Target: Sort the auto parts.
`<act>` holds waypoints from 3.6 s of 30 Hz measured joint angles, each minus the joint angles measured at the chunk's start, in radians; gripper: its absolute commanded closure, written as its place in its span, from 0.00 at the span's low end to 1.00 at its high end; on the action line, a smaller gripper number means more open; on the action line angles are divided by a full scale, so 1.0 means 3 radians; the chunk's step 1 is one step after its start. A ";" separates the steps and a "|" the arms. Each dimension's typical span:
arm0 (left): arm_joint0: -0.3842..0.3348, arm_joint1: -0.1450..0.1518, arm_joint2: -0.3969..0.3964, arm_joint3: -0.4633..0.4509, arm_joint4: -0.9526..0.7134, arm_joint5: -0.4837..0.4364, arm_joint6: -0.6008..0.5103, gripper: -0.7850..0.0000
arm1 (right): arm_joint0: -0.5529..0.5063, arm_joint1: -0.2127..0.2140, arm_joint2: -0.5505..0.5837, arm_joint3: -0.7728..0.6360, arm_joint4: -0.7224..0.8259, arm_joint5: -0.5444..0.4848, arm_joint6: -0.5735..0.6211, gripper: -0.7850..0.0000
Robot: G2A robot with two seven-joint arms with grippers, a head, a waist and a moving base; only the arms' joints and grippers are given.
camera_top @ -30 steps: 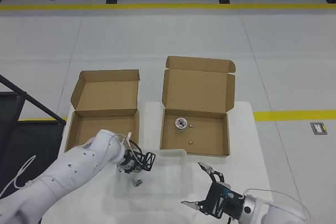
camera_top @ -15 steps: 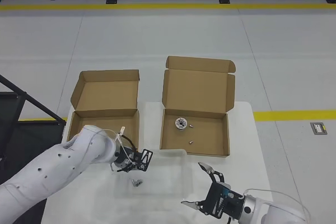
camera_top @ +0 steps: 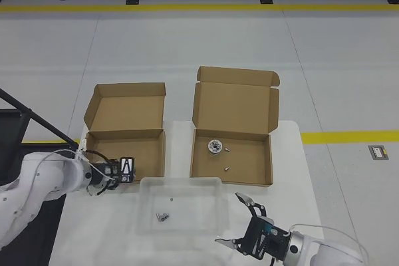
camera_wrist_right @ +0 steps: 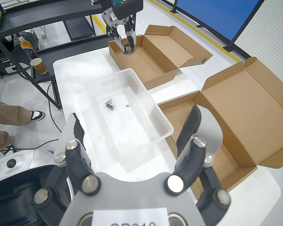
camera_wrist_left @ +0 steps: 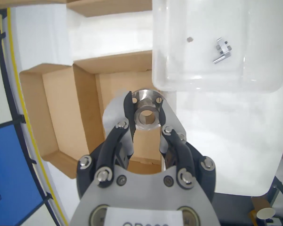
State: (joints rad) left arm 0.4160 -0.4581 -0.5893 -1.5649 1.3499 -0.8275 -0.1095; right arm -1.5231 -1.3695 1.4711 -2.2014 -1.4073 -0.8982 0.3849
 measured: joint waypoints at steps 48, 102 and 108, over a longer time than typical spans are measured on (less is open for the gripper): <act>-0.0750 -0.1776 0.0872 0.3429 0.0486 0.0356 0.0596 0.91 | 0.0000 0.0000 0.0000 0.0000 0.0000 0.0000 0.0000 0.00; -0.0769 -0.0500 0.0796 0.0844 0.1225 -0.0616 0.2608 0.00 | 0.0000 0.0000 0.0000 0.0000 0.0000 0.0000 0.0000 0.00; -0.0765 -0.0500 0.0798 0.0842 0.1229 -0.0616 0.2604 0.00 | 0.0000 0.0000 0.0000 0.0000 0.0000 0.0000 0.0000 0.00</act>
State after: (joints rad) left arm 0.1864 -0.6080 -0.3499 -1.3121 1.7185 -1.0123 0.6717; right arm -1.5231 -1.3695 1.4711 -2.2014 -1.4073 -0.8982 0.3849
